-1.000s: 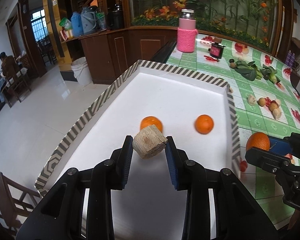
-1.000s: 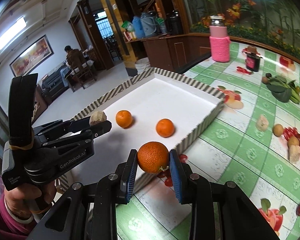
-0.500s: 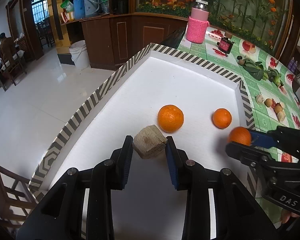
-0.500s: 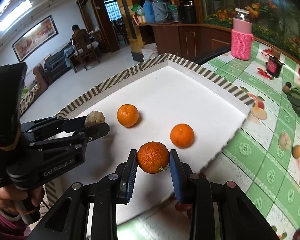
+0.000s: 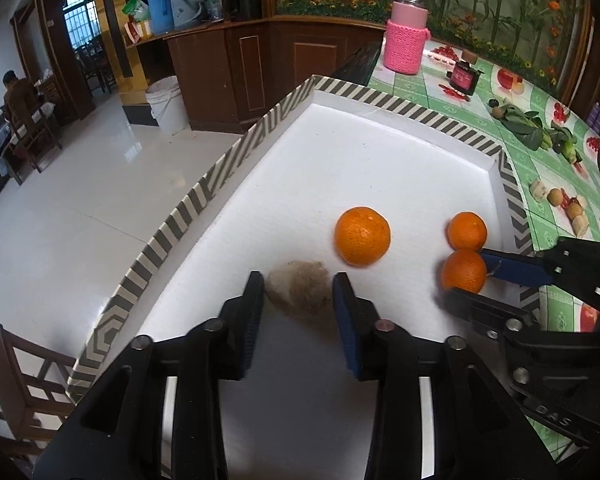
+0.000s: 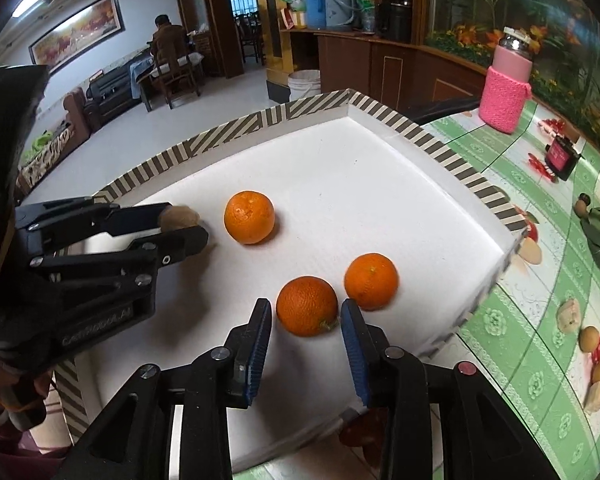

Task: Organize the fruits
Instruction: 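Carry the bread cube and orange into the white tray and open both tools, then withdraw both open tools from the tray toward the remaining food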

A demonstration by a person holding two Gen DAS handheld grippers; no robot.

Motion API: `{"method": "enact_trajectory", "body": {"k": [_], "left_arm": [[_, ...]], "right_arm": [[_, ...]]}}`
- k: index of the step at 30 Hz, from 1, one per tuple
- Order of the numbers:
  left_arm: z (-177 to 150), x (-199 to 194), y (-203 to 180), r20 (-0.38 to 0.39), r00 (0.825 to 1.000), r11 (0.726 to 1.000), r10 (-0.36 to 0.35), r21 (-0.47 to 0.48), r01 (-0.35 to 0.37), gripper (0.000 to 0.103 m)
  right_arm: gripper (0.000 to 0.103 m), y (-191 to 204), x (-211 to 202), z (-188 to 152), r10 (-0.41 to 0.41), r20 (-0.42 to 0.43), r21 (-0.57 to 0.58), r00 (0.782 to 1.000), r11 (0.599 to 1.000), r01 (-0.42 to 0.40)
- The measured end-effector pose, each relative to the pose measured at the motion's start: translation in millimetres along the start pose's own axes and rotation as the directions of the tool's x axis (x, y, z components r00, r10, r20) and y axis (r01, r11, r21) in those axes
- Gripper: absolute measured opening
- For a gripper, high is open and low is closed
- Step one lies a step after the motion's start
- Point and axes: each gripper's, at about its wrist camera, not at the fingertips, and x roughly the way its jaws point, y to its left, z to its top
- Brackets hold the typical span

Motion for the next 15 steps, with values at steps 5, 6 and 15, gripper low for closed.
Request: {"method": "enact_trajectory", "body": {"k": [5,6,15], "left_arm": [[2.5,-5.9,3.4,0.026,1.000,1.000,-0.001,-0.023,0.002,0.061],[3.2,-7.9,2.9,0.032,0.999,1.000,0.003,-0.025,-0.002,0.061],[3.9,-33.3,-26.7,0.104,0.994,0.999,-0.033,0.005,0.033,0.061]], "right_arm": [[0.036,-7.0,-22.2,-10.6,0.014,0.038,0.042,0.999,0.999,-0.015],[0.036,-8.0,-25.7,-12.0,0.014,0.046,0.045,0.999,0.999,-0.016],[0.036,-30.5,-74.7,-41.8,-0.002,0.147,0.151,0.989,0.988,-0.021]]}}
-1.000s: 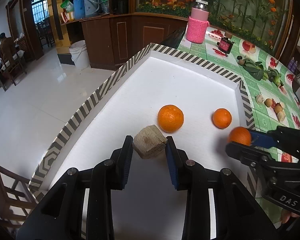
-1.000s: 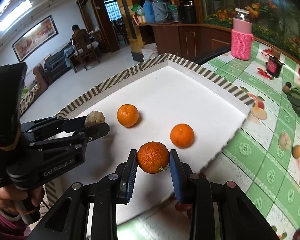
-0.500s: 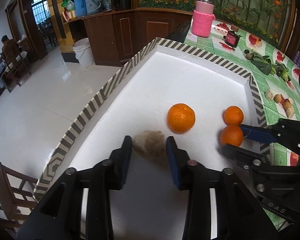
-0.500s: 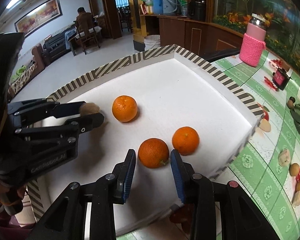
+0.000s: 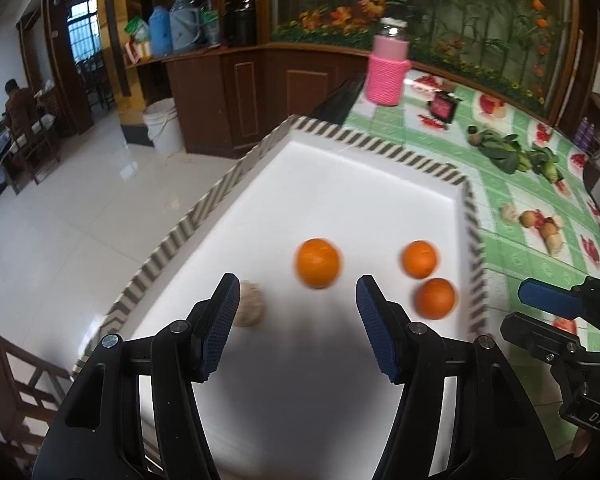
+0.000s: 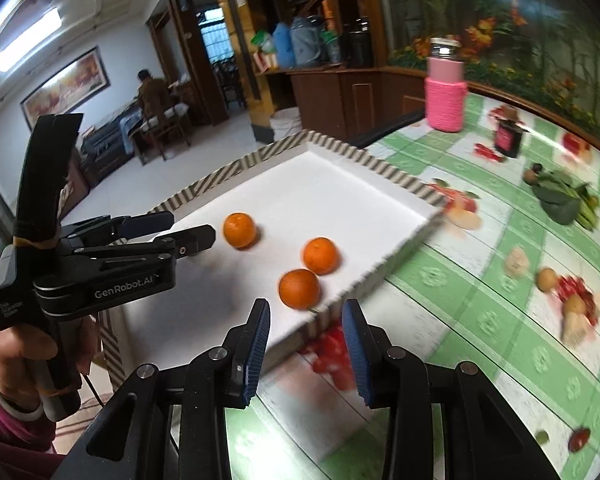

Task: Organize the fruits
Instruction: 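Withdraw both open tools from the tray toward the remaining food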

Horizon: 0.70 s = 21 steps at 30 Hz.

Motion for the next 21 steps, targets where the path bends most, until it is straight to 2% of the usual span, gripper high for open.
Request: {"method": "enact_trajectory", "body": {"k": [5,10,15,21], "left_arm": [[0.6,-8.1,-28.0,0.019,0.999,0.998,-0.046,0.032,0.046,0.061],[2.4,-12.7,-63.4,0.019,0.992,0.990,-0.124,0.066,0.123,0.061],[4.8,-11.7,-99.2,0.001,0.980,0.974,-0.197,0.113,0.195,0.061],[7.5,0.6,-139.8,-0.045,0.968,0.955,-0.245,0.158,0.250,0.061]], "right_arm": [[0.036,-25.3,-24.4,-14.0,-0.049,0.033,0.066,0.998,0.997,0.047],[0.036,-59.3,-58.8,-33.9,-0.136,0.060,0.143,0.989,0.982,0.126],[0.036,-91.5,-83.3,-54.5,-0.226,0.057,0.204,0.972,0.956,0.210],[0.037,-126.1,-104.6,-89.0,-0.312,0.023,0.272,0.950,0.916,0.294]]}}
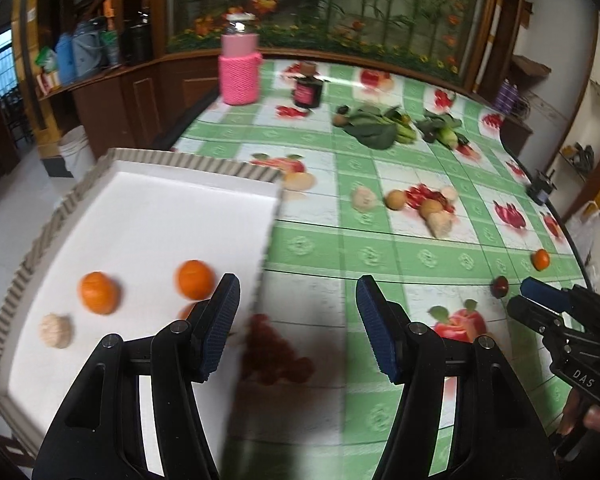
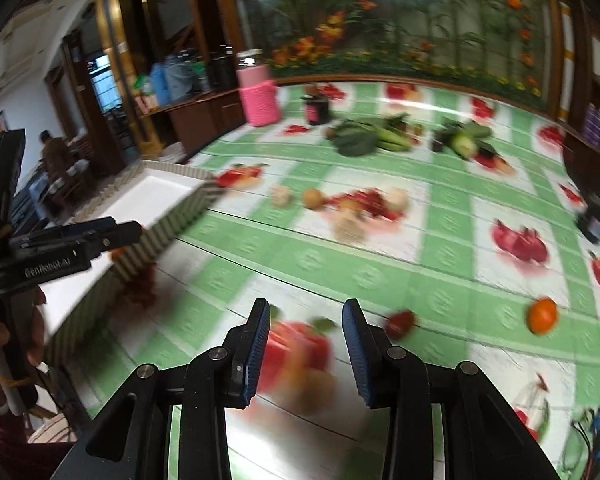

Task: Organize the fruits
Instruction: 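Withdraw both open tools from the tray toward the remaining food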

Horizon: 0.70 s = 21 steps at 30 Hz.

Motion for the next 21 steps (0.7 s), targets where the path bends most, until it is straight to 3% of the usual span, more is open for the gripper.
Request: {"method": "enact_trajectory", "body": {"k": [5,14,18,21], "left_arm": [[2.9,15.3,-20.7,-0.029,0.999,0.999,-0.024,0.024,0.025,0.061],[15.0,38.8,-36.4,-0.064,0.997,0.999,-0.033,0.031,0.035,0.061],[25.4,54.3,-41.3,-0.083,0.996,0.999,-0.023,0.034,0.026,0.061],[33.1,69.0,-45.0,-0.101,0.995,0.999,-0.007,0.035,0.011,0.061]], "right_arm": [[0.039,-29.1,-0.8,-14.8,-0.023,-0.019,0.041,1.000,0.999,0.024],[0.040,-44.0,20.4,-10.2,-0.087,-0.043,0.008,0.995,0.996,0.087],[0.040,-55.2,38.7,-6.3,-0.038,-0.088,0.008,0.995,0.999,0.039],[0.029,-58.8,44.0,-8.4,-0.015,-0.092,0.002,0.996,1.000,0.015]]}}
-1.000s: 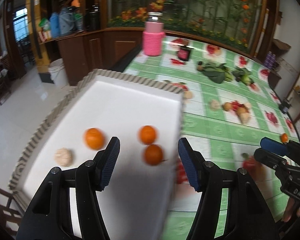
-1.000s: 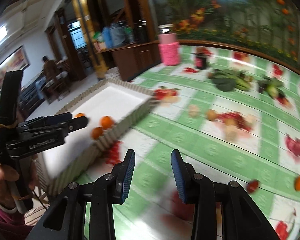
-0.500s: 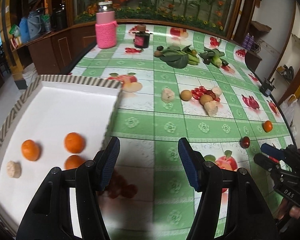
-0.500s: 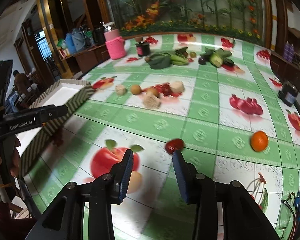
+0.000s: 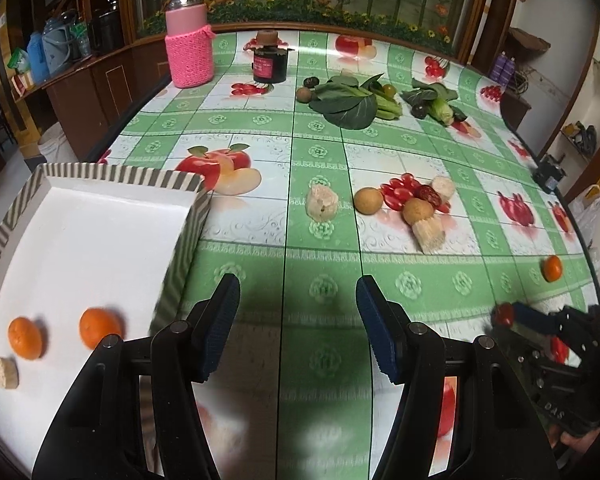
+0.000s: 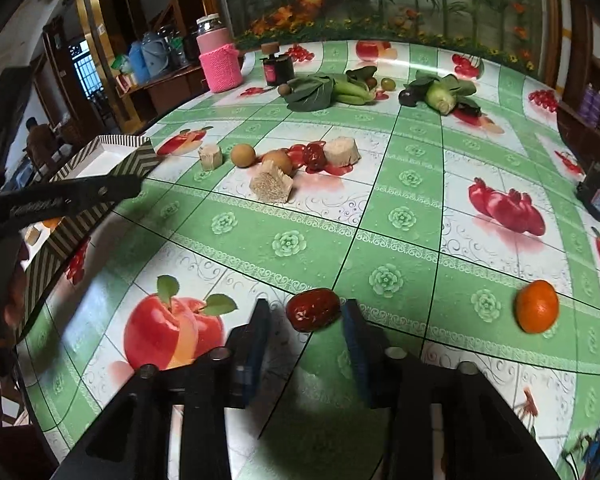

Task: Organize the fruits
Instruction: 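Withdraw both open tools from the tray toward the remaining food, then grasp a beige bread piece with the left tool while the right tool grasps the red date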

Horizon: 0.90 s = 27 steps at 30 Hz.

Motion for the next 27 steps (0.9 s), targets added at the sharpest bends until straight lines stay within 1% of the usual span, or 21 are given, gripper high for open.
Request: {"method": "enact_trajectory", "body": {"k": [1,3,6,8,14,15,17,18,19,20,21,25,27], "left_arm": [[3.1,5.1,-0.8,-0.007,1.000,1.000,0.002,-0.002,-0.002,0.061],[10.1,16.0,-1.6,-0.019,1.000,1.000,0.008,-0.013,-0.008,0.061],[22.1,31.7,-4.6,-0.031,0.999,1.000,0.015,-0.026,-0.015,0.061],[28.9,40.3,-9.9,-0.032,0.999,1.000,0.023,-0.014,-0.023,0.061],[44.2,73.6,-19.2,-0.068,0.994,0.997,0.082,0.015,-0.081,0.061],[45.1,76.8,-19.1,-0.069,0.994,0.996,0.087,0.015,-0.086,0.061],[47.2,79.2,-17.3,-0.047,0.994,0.995,0.096,0.015,-0.096,0.061],[47.4,79.8,-17.1,-0.042,0.994,0.995,0.097,0.017,-0.097,0.057],[47.3,79.4,-16.0,-0.029,0.996,0.996,0.088,0.015,-0.087,0.050],[46.5,78.1,-15.2,-0.013,0.997,0.997,0.079,0.014,-0.079,0.032],[46.3,77.4,-15.6,-0.009,0.996,0.996,0.085,0.019,-0.085,0.026],[40.9,72.4,-17.2,-0.015,0.997,0.997,0.073,0.023,-0.073,0.026],[34.7,64.7,-17.1,-0.015,0.999,0.999,0.048,0.016,-0.047,0.026]], "right_arm": [[0.027,-2.1,-0.5,0.0,0.011,0.016,0.009,1.000,1.000,-0.011],[0.027,-6.2,1.5,0.8,0.070,0.031,0.027,0.997,0.997,-0.071],[0.027,-6.6,5.1,4.1,0.091,0.037,0.027,0.995,0.995,-0.092],[0.027,-7.5,5.9,5.8,0.102,0.041,0.030,0.994,0.994,-0.103],[0.027,-18.0,6.9,5.6,0.180,0.046,0.080,0.983,0.980,-0.184],[0.027,-20.0,6.7,5.5,0.192,0.050,0.089,0.980,0.977,-0.196],[0.027,-21.1,6.6,5.3,0.201,0.052,0.097,0.978,0.974,-0.206],[0.027,-20.7,6.3,5.1,0.202,0.052,0.096,0.978,0.974,-0.206],[0.027,-19.8,6.2,5.3,0.201,0.052,0.093,0.978,0.974,-0.205],[0.027,-19.3,6.3,5.3,0.201,0.050,0.089,0.978,0.975,-0.205],[0.027,-18.1,5.9,5.3,0.199,0.050,0.084,0.979,0.976,-0.203],[0.027,-14.2,4.0,5.2,0.183,0.055,0.063,0.982,0.980,-0.187],[0.027,-13.7,3.5,4.8,0.172,0.056,0.061,0.983,0.983,-0.176]]}}
